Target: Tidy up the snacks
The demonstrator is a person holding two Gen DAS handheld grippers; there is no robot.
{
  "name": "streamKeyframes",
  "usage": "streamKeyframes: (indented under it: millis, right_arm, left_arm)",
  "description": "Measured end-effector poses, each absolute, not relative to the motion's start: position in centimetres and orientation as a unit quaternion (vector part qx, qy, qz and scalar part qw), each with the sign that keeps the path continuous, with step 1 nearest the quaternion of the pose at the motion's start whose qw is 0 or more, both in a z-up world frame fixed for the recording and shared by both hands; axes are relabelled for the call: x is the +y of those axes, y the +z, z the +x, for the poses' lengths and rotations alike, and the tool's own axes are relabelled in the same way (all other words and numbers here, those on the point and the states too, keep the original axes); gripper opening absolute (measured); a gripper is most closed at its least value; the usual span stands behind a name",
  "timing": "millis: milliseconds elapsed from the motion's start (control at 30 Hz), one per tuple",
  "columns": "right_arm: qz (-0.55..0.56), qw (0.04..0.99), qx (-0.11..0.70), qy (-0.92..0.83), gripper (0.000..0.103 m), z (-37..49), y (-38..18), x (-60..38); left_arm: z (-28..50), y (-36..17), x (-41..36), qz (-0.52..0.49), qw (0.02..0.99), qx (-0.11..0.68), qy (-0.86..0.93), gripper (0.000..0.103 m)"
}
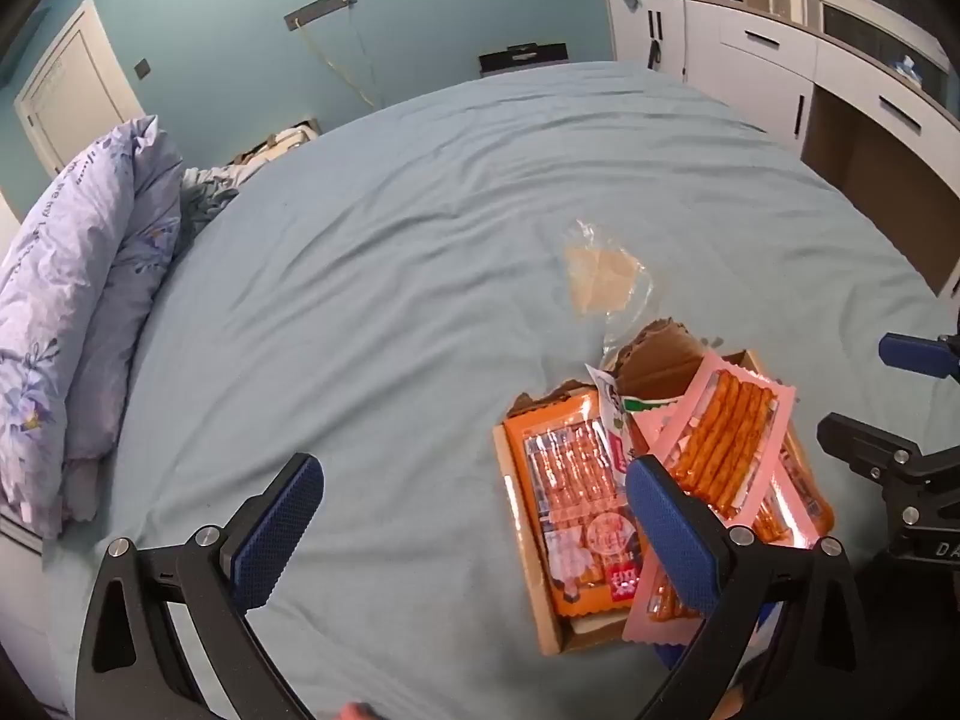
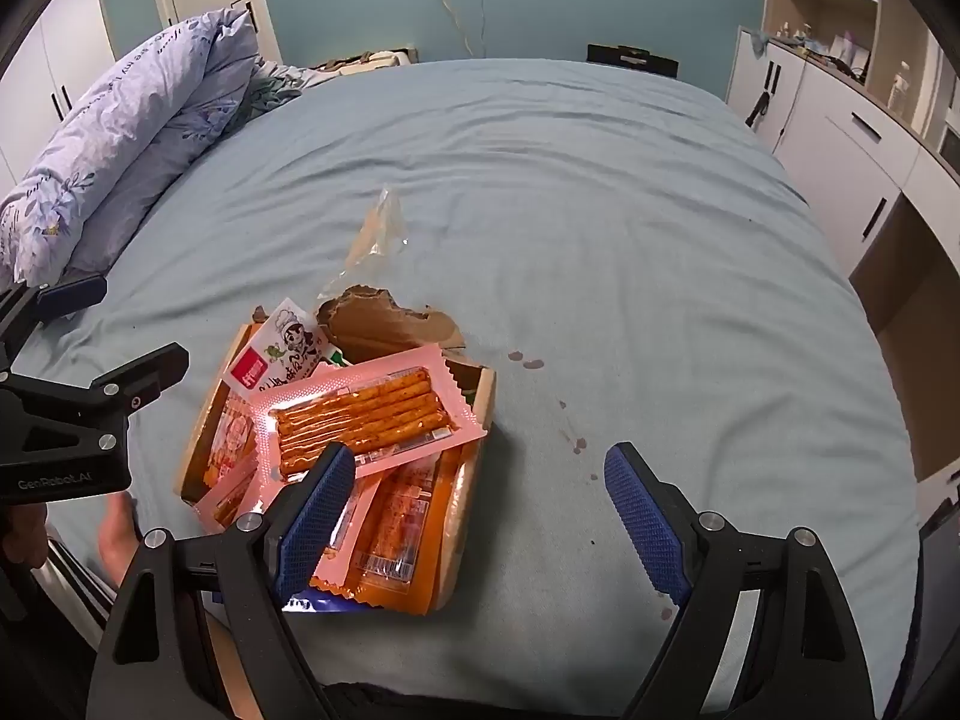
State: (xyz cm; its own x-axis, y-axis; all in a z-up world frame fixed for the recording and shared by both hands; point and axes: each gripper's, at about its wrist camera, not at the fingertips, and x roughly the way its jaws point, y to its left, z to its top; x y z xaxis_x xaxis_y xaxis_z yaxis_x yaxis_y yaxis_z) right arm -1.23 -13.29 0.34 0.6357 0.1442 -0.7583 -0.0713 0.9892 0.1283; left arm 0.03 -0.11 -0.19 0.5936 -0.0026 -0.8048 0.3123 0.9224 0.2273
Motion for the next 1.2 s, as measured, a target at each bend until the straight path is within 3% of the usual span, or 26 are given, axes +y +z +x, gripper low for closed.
streamKeyframes:
  millis: [900,1200]
  right_arm:
    - [0.064,0.911,0.403,0.065,0.085,-1.3,1.4,-14.7]
    - [-0.001,0.934,0.356,0.009,0.085,3.3,1.1,-18.0]
  left_arm:
    - [0.6,0.6,0.1,0.161,0.874,0.444,-0.111,0.103]
    - [7.1,0.1,3.4,0.131,0.888,0.43,-0.094,0.103]
